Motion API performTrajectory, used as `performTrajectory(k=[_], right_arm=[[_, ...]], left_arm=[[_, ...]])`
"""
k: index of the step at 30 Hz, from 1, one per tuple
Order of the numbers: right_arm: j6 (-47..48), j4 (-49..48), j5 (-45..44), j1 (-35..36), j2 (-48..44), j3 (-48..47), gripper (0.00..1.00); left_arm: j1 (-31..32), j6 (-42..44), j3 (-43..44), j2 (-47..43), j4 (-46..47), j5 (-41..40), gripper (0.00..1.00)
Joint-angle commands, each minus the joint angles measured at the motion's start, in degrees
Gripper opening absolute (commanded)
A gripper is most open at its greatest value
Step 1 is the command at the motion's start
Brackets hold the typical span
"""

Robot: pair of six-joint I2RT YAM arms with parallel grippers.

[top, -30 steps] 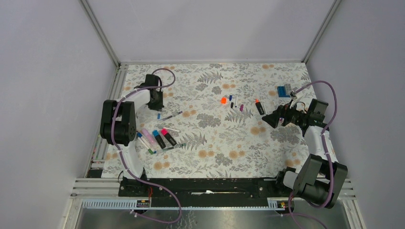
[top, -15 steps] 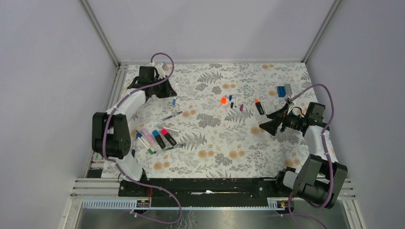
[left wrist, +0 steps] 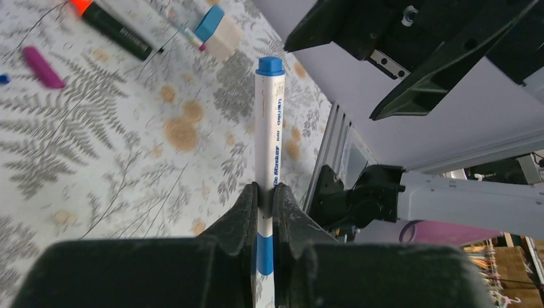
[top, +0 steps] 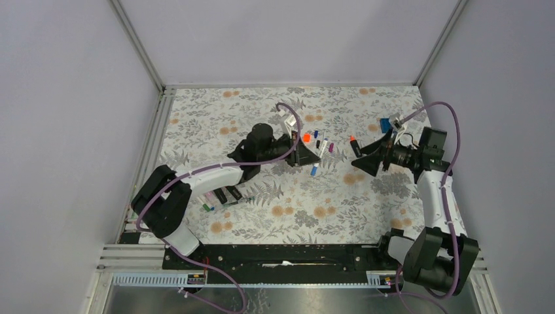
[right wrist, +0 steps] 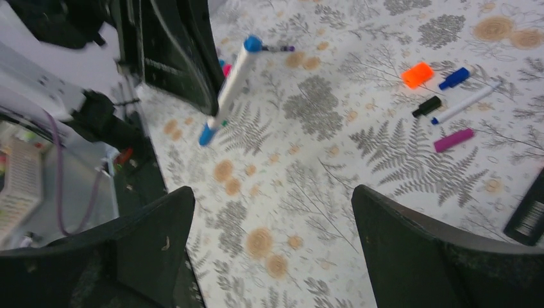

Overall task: Open the pen caps
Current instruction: Pick up the pen from the center of the board, then open the pen cap from the pen.

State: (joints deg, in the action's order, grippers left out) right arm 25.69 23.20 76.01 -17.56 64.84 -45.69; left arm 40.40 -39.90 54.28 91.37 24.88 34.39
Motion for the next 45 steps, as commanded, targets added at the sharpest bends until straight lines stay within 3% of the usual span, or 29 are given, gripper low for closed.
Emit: performTrajectory(k=[1,4,7,13,16,19,22,25,28,32,37,39,41,43,45], right_arm=[[-37.6,-25.2,1.4,3.0,-0.7,1.8,1.00],[-56.0,-44.7,1.2,6.0,-0.8,7.2,0.99],[-67.2,-58.1,0.5,7.3,-0.2,10.9,1.00],[-64.4,-54.3,-2.9,9.6,1.2,11.0,0.99],[-63.7,-54.0,-3.6,10.6,2.1,11.0,0.90],[-62.3,-52.7,-4.1,11.3,2.4,11.1,0.73],[-62.1,-52.6,-4.6,11.5,2.4,11.3,0.45],[-61.9,-52.6,-4.7,11.9,2.5,11.3,0.26],[-62.0,-52.8,-5.0,12.4,2.8,11.2,0.23],[-61.3,-52.8,-5.2,13.1,3.6,11.4,0.39],[-60.8,-52.8,-5.3,14.0,4.4,11.1,0.38],[-60.7,-52.8,-5.4,14.3,4.5,10.9,0.30],[-60.4,-52.8,-5.4,14.3,4.3,10.7,0.14],[-60.4,-52.8,-5.3,14.3,3.9,10.5,0.02],[-60.7,-52.7,-4.7,14.3,3.7,9.8,0.00]], left_arm=[[4.5,-1.5,3.0,2.3,11.5,-8.7,0.00],[7.4,-1.1,4.7,3.8,11.7,-12.9,0.00],[9.2,-1.2,5.0,4.6,12.4,-15.4,0.00],[11.7,-1.7,6.7,6.8,13.4,-16.3,0.00],[12.2,-2.1,7.3,7.5,13.5,-16.5,0.00],[12.4,-2.7,7.9,7.9,13.7,-16.5,0.00],[12.6,-2.7,8.1,7.8,13.7,-16.8,0.00],[12.8,-2.6,8.2,7.8,13.6,-16.7,0.00],[13.0,-2.6,8.1,7.6,13.5,-16.5,0.00],[13.0,-2.5,7.7,7.3,13.5,-16.3,0.00],[12.9,-2.5,7.4,7.2,13.5,-15.8,0.00],[12.9,-2.6,7.4,7.3,13.5,-15.7,0.00],[12.9,-2.6,7.3,7.1,13.4,-15.7,0.00],[13.0,-2.6,6.9,6.6,13.4,-15.9,0.12],[12.9,-2.5,5.7,5.6,13.9,-16.1,0.26]])
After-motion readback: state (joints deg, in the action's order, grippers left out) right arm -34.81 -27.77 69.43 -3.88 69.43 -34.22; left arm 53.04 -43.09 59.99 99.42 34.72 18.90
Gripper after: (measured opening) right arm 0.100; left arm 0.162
